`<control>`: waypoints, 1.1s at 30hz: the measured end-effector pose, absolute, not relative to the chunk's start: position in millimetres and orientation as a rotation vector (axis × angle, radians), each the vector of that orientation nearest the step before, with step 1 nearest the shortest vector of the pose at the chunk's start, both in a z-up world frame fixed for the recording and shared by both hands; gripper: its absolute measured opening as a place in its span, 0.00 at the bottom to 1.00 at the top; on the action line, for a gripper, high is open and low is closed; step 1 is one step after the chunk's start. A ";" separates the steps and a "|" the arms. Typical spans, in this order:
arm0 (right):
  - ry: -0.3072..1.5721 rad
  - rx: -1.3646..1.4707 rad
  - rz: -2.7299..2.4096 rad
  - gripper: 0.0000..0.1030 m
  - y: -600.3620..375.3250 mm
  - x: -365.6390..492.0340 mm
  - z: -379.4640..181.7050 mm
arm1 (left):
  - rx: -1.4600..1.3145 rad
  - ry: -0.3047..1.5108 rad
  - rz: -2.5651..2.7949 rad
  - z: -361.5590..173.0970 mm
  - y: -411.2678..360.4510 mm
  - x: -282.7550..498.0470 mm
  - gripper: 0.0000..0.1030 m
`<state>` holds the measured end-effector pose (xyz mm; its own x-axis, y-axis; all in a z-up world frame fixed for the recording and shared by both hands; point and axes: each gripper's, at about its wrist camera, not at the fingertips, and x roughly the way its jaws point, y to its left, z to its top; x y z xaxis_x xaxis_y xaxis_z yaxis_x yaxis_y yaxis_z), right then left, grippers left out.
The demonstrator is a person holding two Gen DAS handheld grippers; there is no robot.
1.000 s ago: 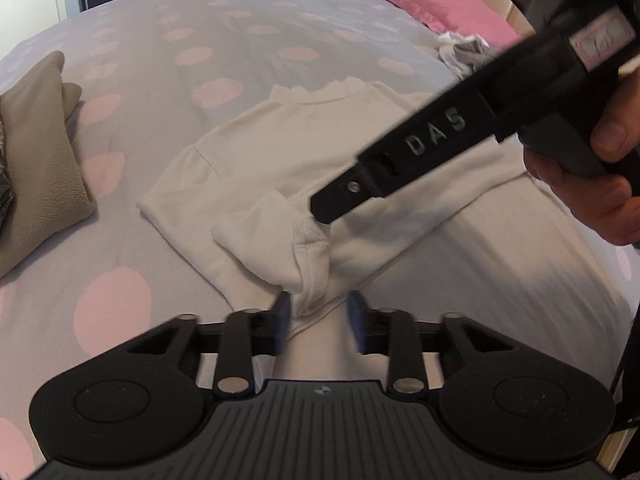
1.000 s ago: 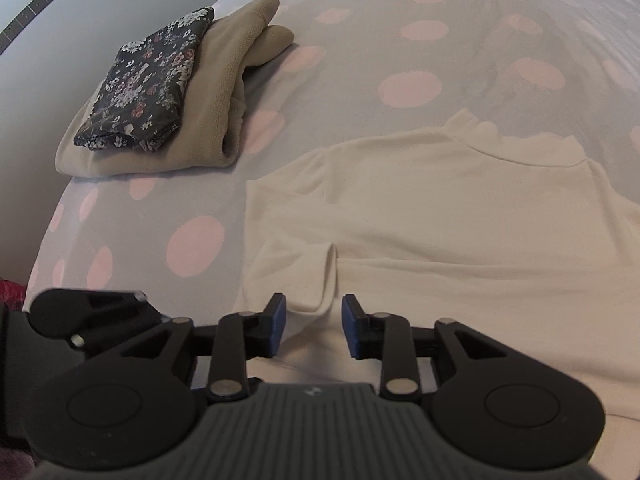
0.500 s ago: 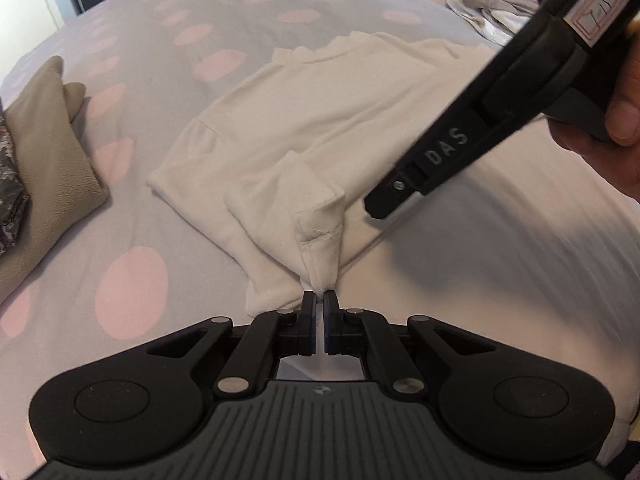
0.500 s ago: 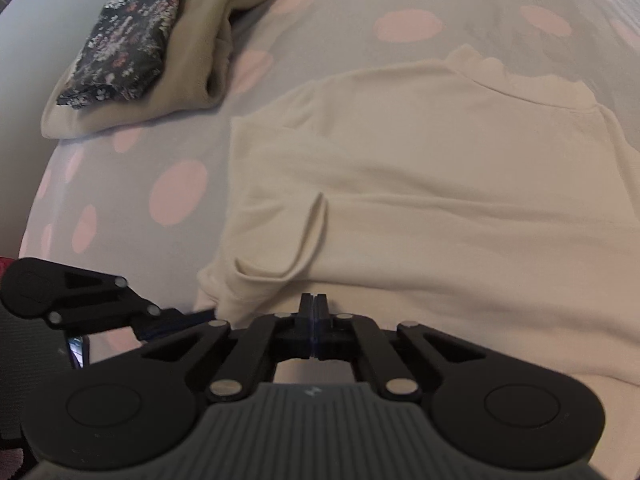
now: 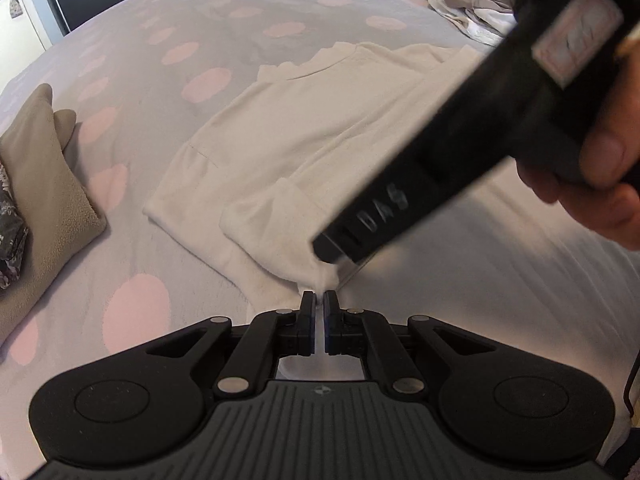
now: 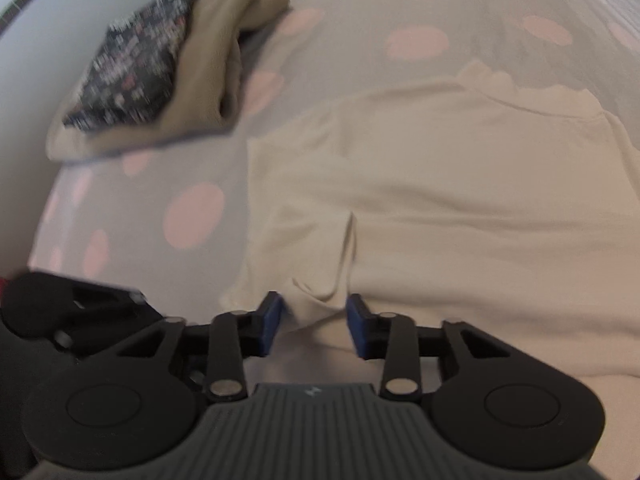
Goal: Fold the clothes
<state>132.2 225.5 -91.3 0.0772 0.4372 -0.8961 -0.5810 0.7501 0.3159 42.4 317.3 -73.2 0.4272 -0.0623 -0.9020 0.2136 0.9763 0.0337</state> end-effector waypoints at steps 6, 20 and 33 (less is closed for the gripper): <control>1.321 -0.236 0.742 0.27 219.3 126.2 -97.9 | 0.091 1.085 -0.140 -51.5 334.5 43.6 0.20; 1.230 -0.204 0.726 0.28 200.2 144.5 -62.1 | -0.135 1.062 -0.064 -52.1 372.7 57.5 0.32; 1.271 -0.112 0.771 0.29 210.5 153.4 -77.3 | -0.355 1.113 0.008 -96.7 395.9 91.7 0.32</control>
